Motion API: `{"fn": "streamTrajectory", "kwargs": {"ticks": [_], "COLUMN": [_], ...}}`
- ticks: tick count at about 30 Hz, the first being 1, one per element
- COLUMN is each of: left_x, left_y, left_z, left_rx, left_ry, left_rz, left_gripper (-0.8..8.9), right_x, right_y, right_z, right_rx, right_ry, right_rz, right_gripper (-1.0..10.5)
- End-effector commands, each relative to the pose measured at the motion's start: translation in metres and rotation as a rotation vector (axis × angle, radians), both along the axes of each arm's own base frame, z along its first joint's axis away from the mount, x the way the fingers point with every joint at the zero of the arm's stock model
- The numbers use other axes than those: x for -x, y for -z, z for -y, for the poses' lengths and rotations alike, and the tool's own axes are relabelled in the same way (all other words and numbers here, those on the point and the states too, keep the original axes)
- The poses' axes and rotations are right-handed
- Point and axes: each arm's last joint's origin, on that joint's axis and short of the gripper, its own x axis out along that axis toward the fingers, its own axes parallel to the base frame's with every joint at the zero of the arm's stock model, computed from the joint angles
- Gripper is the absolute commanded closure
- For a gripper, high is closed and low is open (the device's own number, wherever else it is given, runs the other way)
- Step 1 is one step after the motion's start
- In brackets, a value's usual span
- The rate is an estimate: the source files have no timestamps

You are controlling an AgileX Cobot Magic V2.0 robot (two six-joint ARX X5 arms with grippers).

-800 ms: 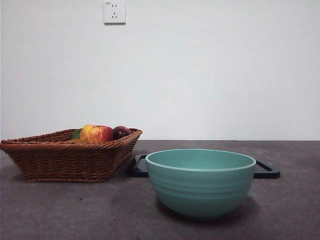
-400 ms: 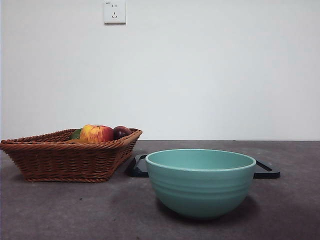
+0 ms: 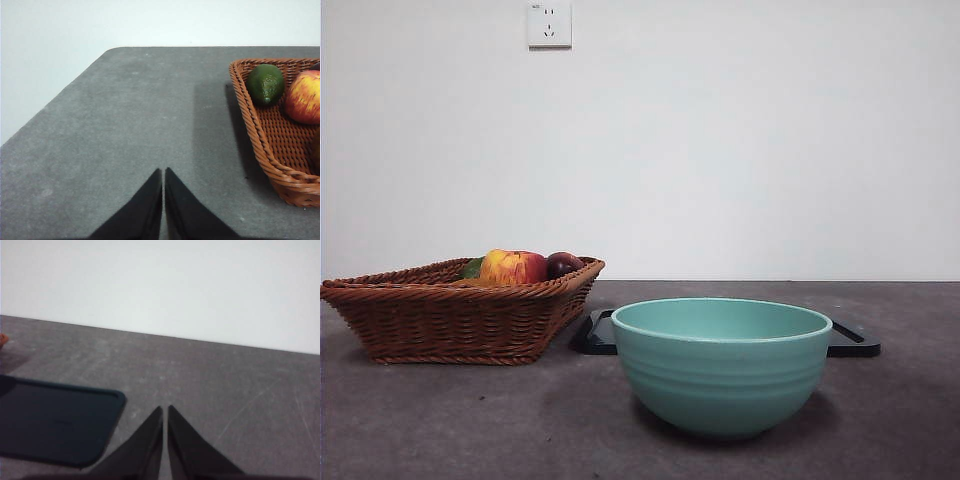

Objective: Pick up the wifruite, put it on the bowl, pick up the plate, put it on desk

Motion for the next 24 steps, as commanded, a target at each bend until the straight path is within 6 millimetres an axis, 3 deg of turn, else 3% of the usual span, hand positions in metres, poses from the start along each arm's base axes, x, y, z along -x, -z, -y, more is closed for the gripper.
{"fn": "streamTrajectory", "kwargs": {"ticks": [1,16,24], "left_x": [0.001,0.001,0.001], "left_y": [0.006,0.006,0.006], "left_z": [0.0,0.0,0.0], "left_rx": [-0.003,-0.003,-0.003], "left_ry": [-0.006,-0.006,-0.006], "left_rz": [-0.044,-0.044,-0.044], "left_gripper": [8.06,8.06,8.06], "right_x": [0.0,0.001,0.001], "right_y": [0.006,0.032,0.032], "right_z": [0.0,0.0,0.0], "right_rx": [-0.015,-0.043,-0.046], "right_ry": [0.006,0.013,0.012], "right_rz": [0.007,-0.152,-0.148], "right_gripper": [9.4,9.4,9.4]}}
